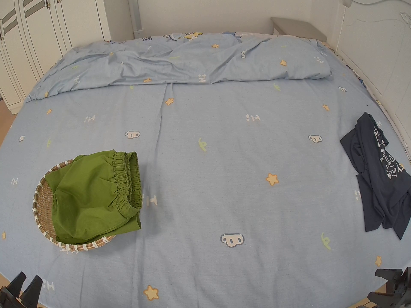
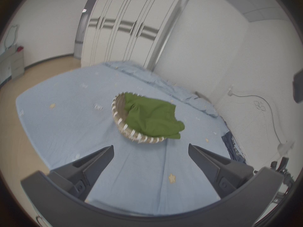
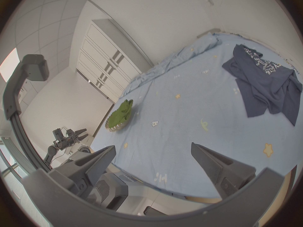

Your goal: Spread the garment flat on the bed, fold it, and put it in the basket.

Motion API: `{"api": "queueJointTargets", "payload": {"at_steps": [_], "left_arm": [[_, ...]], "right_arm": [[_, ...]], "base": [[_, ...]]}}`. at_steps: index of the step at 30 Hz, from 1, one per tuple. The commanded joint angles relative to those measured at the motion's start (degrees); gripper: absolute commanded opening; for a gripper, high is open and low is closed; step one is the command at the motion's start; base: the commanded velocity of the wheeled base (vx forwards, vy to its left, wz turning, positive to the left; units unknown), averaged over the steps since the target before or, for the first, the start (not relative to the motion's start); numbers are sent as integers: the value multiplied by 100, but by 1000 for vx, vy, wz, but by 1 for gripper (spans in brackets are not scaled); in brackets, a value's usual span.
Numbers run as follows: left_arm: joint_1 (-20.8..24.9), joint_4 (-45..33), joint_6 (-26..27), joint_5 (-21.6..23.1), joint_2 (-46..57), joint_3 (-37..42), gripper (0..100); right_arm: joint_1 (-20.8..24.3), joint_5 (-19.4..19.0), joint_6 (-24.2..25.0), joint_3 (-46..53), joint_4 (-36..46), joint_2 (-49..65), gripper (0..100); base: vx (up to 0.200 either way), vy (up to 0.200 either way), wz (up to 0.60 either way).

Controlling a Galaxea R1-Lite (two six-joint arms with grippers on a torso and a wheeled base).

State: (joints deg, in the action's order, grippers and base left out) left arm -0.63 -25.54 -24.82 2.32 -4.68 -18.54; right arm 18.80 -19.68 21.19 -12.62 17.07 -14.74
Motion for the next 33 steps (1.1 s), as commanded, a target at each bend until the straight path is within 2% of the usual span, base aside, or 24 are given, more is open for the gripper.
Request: {"api": "queueJointTargets", "payload": {"at_steps": [1,3,4,5,6,9,10,11,12,13,15,22,28,30,33], "left_arm": [[81,1148,1216,-3,459,975,100],[81,1508,2130,-47,459,1221,100],[81,1578,2280,-56,451,1248,100],[72,1763,2579,-65,451,1336,100],[72,1851,2658,-73,451,1371,100],[63,2106,2781,-126,459,1511,100],[72,2229,2772,-196,451,1714,100],[72,2229,2772,-196,451,1714,100],[90,2484,2631,-249,451,1845,100],[81,2563,2473,-320,451,1845,100],[90,2572,2306,-460,451,1845,100],[90,2572,2385,-460,451,1845,100],[90,2572,2385,-469,451,1845,100],[90,2563,2385,-469,451,1845,100],[90,2572,2385,-469,451,1854,100]], "right_arm": [[-78,60,131,321,-142,1474,100],[-8,166,26,374,-256,1474,100],[-8,210,-18,400,-292,1474,100],[-8,394,-132,462,-406,1474,100],[-8,544,-185,488,-485,1474,100],[1,1150,-502,629,-749,1474,100],[1,1546,-897,708,-889,1474,100],[1,1546,-897,708,-889,1474,100],[1,2064,-1547,840,-1056,1474,100],[10,2381,-1934,910,-1162,1474,100],[1,2864,-2321,963,-1355,1474,100],[-175,3128,-2286,954,-1364,1474,100],[-307,3154,-2224,919,-1241,1157,100],[-465,3154,-2180,928,-1232,929,100],[-1115,3110,-2145,928,-1258,797,100]], "base": [[0,0,0],[0,0,0],[0,0,0],[0,0,0],[0,0,0],[0,0,0],[0,0,0],[0,0,0],[0,0,0],[0,0,0],[0,0,0],[0,0,0],[0,0,0],[0,0,0],[0,0,0]]}}
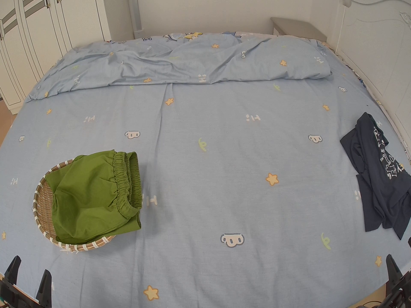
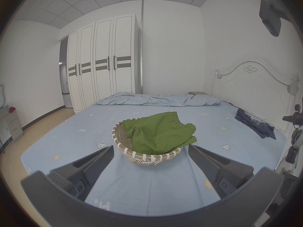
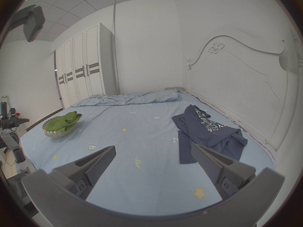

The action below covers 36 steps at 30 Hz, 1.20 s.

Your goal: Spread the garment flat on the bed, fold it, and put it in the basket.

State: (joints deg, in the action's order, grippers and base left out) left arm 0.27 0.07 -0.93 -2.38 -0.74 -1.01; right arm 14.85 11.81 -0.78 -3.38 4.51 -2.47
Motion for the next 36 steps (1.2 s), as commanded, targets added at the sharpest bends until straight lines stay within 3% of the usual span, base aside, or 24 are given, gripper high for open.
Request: {"api": "queueJointTargets", "payload": {"at_steps": [1,3,5,8,10,11,14,36], "left_arm": [[0,10,-4,0,57,101,100],[0,10,5,0,57,101,100],[0,10,5,0,57,92,100],[0,1,5,0,57,92,100],[0,10,-4,0,57,101,100],[0,10,5,0,57,92,100],[-9,10,5,0,57,101,100],[0,10,-4,0,57,101,100]], "right_arm": [[-720,-39,52,4,-3,-429,100],[-914,14,96,48,-64,-341,100],[-1678,-4,157,48,-73,-16,100],[-1625,-39,298,65,-108,28,100],[-1581,-320,447,83,-108,37,100],[-1538,-759,386,109,-117,116,100],[-1520,-1322,-80,241,-187,239,100],[-1520,-1313,-1,338,-477,221,100]], "base": [[0,0,0],[0,0,0],[0,0,0],[0,0,0],[0,0,0],[0,0,0],[0,0,0],[0,0,0]]}}
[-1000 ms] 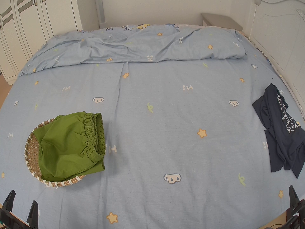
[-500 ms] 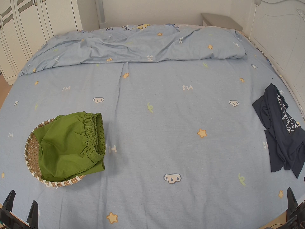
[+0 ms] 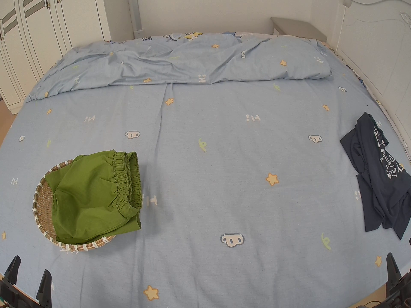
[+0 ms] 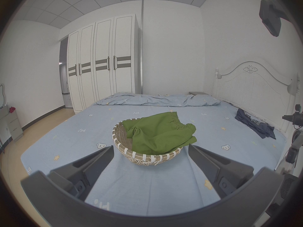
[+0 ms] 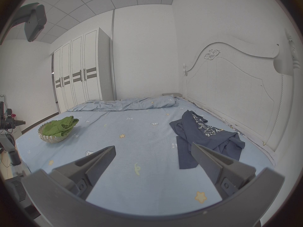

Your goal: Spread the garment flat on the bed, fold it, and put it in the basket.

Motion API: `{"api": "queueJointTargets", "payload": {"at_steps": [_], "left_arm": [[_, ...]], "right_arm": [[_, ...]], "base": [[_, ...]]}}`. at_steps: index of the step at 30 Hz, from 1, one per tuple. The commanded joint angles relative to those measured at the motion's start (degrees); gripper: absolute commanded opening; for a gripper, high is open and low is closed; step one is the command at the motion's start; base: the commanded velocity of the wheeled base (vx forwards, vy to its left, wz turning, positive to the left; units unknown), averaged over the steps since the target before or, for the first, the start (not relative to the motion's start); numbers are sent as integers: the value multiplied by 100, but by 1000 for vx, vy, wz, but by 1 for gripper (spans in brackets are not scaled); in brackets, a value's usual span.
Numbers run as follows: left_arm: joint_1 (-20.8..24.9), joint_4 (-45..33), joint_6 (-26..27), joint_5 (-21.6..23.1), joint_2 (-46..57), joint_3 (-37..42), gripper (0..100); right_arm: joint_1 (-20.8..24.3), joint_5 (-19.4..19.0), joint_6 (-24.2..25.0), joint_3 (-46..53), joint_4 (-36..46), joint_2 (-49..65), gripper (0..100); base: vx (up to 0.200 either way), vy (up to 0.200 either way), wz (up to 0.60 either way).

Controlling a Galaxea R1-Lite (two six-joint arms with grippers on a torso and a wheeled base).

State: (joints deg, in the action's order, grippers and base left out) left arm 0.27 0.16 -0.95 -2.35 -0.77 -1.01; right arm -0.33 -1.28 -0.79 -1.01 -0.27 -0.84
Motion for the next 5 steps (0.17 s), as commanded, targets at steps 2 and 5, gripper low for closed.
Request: {"api": "queueJointTargets", "payload": {"at_steps": [2,5], "left_arm": [[-9,2,-2,-2,59,101,100],[0,2,-2,-2,59,101,100]], "right_arm": [[-2,-4,0,101,0,49,100],[-2,23,27,101,-8,49,100]], "base": [[0,0,0],[0,0,0]]}}
